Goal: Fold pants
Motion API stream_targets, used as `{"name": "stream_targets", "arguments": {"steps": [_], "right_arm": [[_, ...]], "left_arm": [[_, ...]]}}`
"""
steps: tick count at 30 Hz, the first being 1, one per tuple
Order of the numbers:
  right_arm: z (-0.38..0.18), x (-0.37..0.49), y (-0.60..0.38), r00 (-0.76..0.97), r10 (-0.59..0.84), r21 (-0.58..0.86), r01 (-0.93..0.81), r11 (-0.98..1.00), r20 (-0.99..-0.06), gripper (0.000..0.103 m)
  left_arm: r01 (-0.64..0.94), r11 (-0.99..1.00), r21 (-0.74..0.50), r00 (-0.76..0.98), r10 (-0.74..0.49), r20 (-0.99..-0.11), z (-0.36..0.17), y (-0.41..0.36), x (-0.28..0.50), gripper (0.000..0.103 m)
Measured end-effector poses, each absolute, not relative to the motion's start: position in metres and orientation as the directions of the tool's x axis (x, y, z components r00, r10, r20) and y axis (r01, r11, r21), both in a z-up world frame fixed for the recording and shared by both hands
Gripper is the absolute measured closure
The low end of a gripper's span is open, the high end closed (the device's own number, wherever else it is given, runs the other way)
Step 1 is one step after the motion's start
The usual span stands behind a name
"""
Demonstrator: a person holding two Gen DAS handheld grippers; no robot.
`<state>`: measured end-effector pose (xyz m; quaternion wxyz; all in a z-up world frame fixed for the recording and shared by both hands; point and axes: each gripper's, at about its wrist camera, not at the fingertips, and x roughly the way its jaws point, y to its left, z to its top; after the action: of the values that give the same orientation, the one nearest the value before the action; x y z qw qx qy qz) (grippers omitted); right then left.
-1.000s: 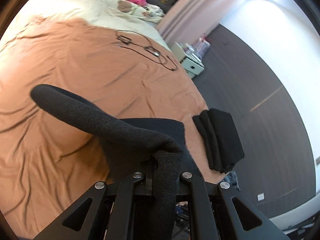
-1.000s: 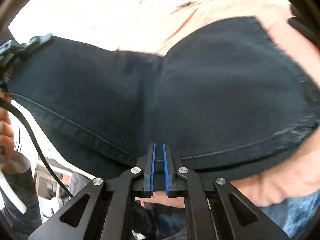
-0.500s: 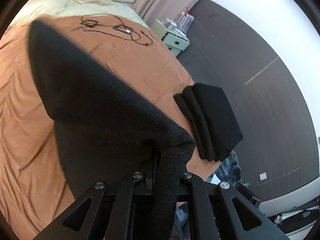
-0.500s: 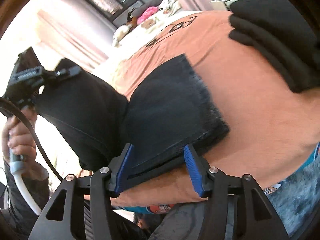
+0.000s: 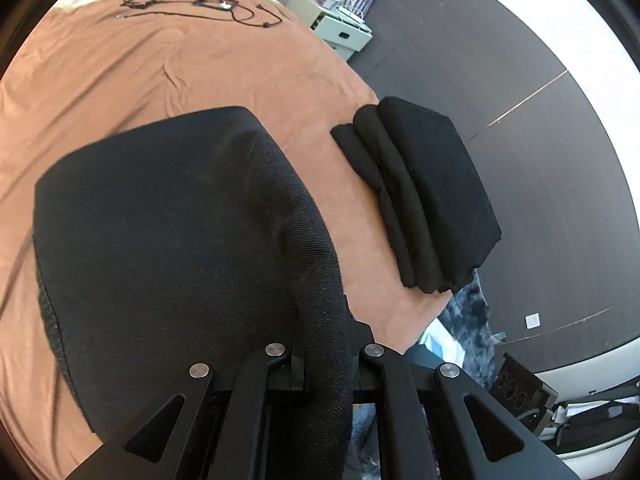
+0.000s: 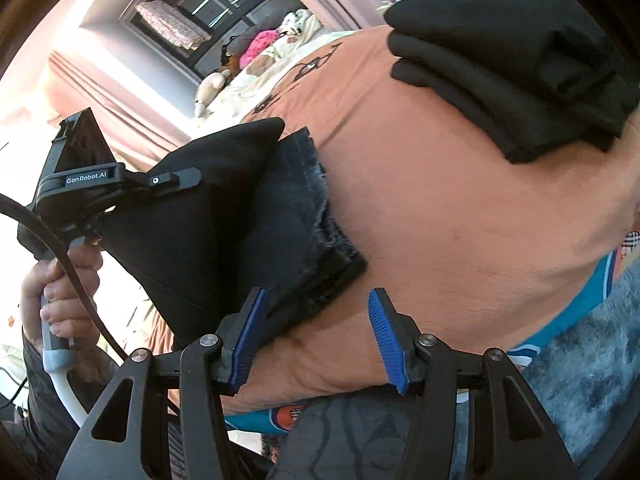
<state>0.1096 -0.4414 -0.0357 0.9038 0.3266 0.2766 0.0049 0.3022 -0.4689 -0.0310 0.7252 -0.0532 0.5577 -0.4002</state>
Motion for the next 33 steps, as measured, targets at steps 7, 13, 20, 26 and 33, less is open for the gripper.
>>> {"name": "stream_targets", "arguments": {"steps": [7,13,20,26,33], "right_arm": [[-0.029,0.104,-0.453,0.855,0.184,0.61,0.18,0.772,-0.485,0.052],[-0.025,0.1,-0.458,0.862,0.184,0.617,0.175,0.767,-0.473,0.052],[-0.019,0.098,-0.464,0.875,0.192,0.618,0.144,0.773,-0.445,0.052],[-0.018,0.112,-0.459,0.868,0.22,0.617,0.12,0.778,-0.446,0.047],[-0.023,0.142,-0.454,0.842,0.229,0.599,0.134,0.789,-0.489,0.047]], "left_arm": [[0.541,0.664,-0.516,0.057,-0.642,-0.765,-0.025,-0.48,0.296,0.094],[0.534,0.64,-0.553,-0.03,-0.639,-0.768,-0.044,-0.493,0.291,0.06],[0.535,0.647,-0.544,0.028,-0.657,-0.754,-0.034,-0.464,0.293,0.03],[0.473,0.72,-0.508,0.096,-0.615,-0.783,-0.044,-0.418,0.306,0.03],[0.366,0.786,-0.499,0.149,-0.578,-0.802,-0.066,-0.353,0.321,0.03]]}}
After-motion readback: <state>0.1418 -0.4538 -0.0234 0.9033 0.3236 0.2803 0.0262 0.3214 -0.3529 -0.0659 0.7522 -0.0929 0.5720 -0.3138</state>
